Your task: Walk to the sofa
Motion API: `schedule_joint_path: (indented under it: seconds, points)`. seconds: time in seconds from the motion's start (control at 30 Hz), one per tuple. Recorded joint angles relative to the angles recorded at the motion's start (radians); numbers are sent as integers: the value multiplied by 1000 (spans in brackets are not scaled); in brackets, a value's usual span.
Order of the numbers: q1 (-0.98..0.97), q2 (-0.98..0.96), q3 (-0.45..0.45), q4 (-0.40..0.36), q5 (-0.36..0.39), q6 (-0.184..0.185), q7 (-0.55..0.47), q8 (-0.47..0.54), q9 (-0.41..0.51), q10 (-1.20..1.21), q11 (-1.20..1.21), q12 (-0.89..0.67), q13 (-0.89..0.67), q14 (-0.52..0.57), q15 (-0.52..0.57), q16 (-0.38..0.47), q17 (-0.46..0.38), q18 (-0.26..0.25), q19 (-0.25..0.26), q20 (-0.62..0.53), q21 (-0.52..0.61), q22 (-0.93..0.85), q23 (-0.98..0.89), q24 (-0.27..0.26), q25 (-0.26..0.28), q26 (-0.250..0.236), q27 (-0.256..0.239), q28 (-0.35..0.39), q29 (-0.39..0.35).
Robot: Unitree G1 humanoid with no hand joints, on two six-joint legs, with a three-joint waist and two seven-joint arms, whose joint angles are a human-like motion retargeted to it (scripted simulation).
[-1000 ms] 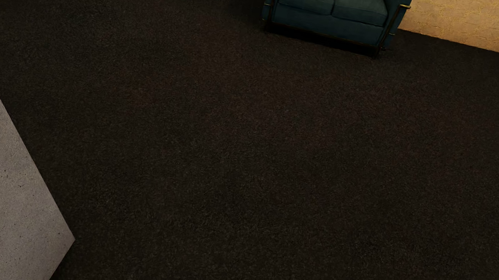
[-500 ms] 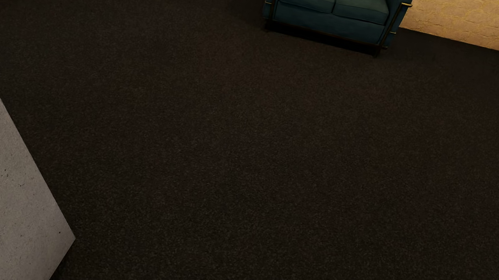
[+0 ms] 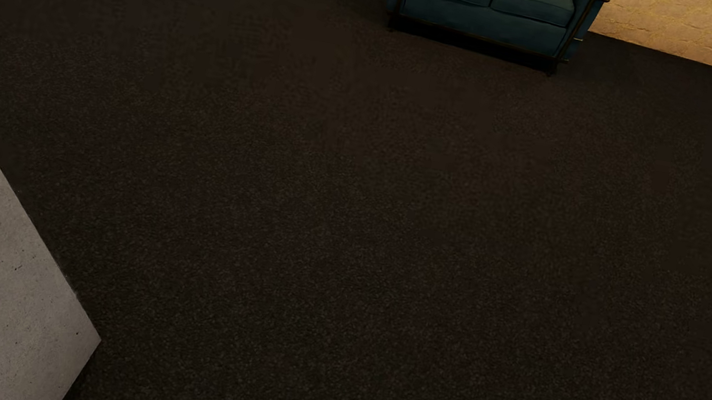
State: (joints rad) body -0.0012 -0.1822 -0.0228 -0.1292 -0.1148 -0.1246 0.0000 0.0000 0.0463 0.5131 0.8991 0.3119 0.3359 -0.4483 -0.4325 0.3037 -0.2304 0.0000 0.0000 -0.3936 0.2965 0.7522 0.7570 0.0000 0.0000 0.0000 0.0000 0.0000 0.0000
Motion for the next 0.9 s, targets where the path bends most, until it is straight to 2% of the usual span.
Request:
schedule_joint_path:
  seconds: [0.07,0.13,0.27,0.33,0.4,0.43,0.47,0.5,0.53,0.57,0.6,0.63,0.67,0.7,0.73,0.8,0.87,0.9]
  points:
    - [23,-200,-28,-13,10,-12,0,0,16,-19,212,-38,-9,-27,-7,-9,13,0,0,17,-12,2,25,0,0,0,0,0,0]
    - [68,-347,-80,10,20,-3,0,0,18,-62,221,-68,17,-64,31,-29,18,0,0,58,-25,-51,39,0,0,0,0,0,0]
    - [178,-527,-145,43,4,20,0,0,53,-96,-58,-148,78,-153,173,-49,8,0,0,112,-65,-316,97,0,0,0,0,0,0]
    - [261,-544,-151,51,-25,18,0,0,74,-78,-211,-205,84,-220,250,-62,8,0,0,129,-95,-432,164,0,0,0,0,0,0]
    - [338,-537,-175,72,-52,26,0,0,70,-66,-266,-242,84,-257,267,-79,7,0,0,138,-149,-504,225,0,0,0,0,0,0]
    - [360,-530,-190,90,-58,39,0,0,56,-74,-229,-248,88,-225,329,-85,1,0,0,134,-168,-528,242,0,0,0,0,0,0]
    - [369,-543,-189,113,-42,64,0,0,48,-90,-186,-250,83,-145,409,-89,-9,0,0,125,-155,-536,258,0,0,0,0,0,0]
    - [368,-546,-185,126,-13,84,0,0,52,-71,-123,-241,64,12,434,-88,-16,0,0,113,-141,-529,278,0,0,0,0,0,0]
    - [325,-519,-171,125,19,87,0,0,61,38,-95,-231,38,262,417,-75,-20,0,0,92,-124,-507,280,0,0,0,0,0,0]
    - [241,-465,-146,120,48,88,0,0,70,222,-83,-226,14,536,376,-54,-24,0,0,50,-101,-462,267,0,0,0,0,0,0]
    - [114,-405,-127,118,69,98,0,0,74,459,-80,-231,-10,679,331,-33,-32,0,0,-6,-79,-406,237,0,0,0,0,0,0]
    - [-1,-331,-115,114,82,106,0,0,81,697,-85,-230,-30,632,292,-18,-41,0,0,-59,-63,-350,193,0,0,0,0,0,0]
    - [-114,-247,-99,114,88,111,0,0,87,868,-101,-219,-45,535,261,-10,-48,0,0,-96,-66,-299,130,0,0,0,0,0,0]
    - [-231,-167,-74,110,91,107,0,0,82,959,-134,-195,-53,478,237,-3,-52,0,0,-115,-73,-252,51,0,0,0,0,0,0]
    - [-331,-82,-45,107,98,100,0,0,77,963,-176,-161,-59,471,214,2,-51,0,0,-114,-81,-206,-28,0,0,0,0,0,0]
    - [-454,98,18,99,113,77,0,0,76,742,-262,-73,-74,572,159,15,-40,0,0,-81,-105,-122,-176,0,0,0,0,0,0]
    - [-508,255,69,91,110,59,0,0,67,368,-318,19,-97,676,96,17,-32,0,0,-10,-129,-47,-301,0,0,0,0,0,0]
    - [-500,340,90,95,117,66,0,0,67,181,-345,60,-108,651,65,10,-33,0,0,31,-139,-11,-353,0,0,0,0,0,0]
